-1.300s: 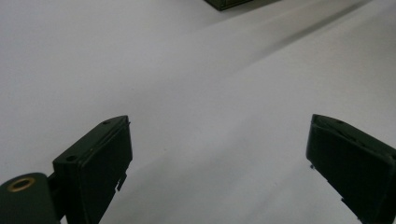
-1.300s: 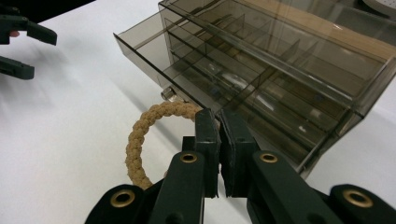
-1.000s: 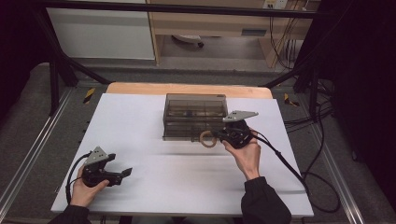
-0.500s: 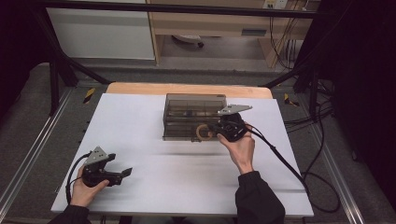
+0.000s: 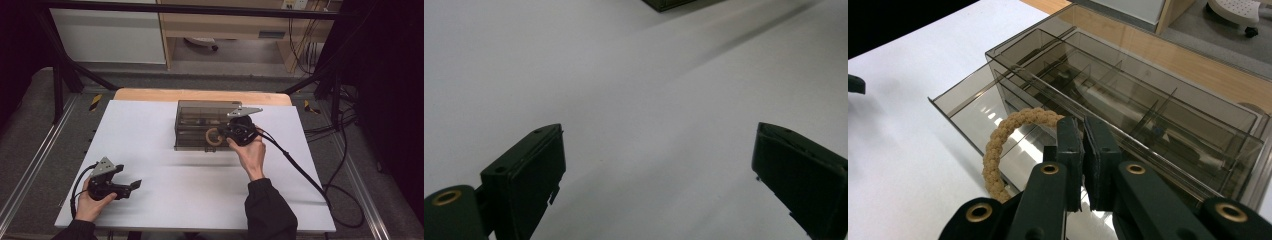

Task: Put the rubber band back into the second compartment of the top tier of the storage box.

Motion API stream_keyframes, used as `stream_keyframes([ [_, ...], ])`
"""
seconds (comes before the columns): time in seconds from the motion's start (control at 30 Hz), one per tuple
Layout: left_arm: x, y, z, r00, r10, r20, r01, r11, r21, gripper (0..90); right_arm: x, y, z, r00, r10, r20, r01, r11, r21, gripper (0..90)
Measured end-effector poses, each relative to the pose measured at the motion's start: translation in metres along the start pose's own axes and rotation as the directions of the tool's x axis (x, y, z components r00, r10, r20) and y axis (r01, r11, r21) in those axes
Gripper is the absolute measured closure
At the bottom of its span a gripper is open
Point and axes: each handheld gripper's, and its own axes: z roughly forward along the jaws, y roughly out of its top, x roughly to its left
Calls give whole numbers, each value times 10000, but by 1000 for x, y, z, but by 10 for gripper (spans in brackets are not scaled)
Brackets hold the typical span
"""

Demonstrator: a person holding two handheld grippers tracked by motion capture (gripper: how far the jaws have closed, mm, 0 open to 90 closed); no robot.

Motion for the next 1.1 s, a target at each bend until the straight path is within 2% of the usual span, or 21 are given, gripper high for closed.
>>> stream_keyframes([
  [0.53,0,0,0,10000,-4,7,4,10000,3,65,-5,-2,22,9999,164,48,-164,9998,133,866],
  [1.1,0,0,0,10000,8,4,-8,10000,15,65,-1,-9,35,10000,68,26,-69,9994,338,865],
])
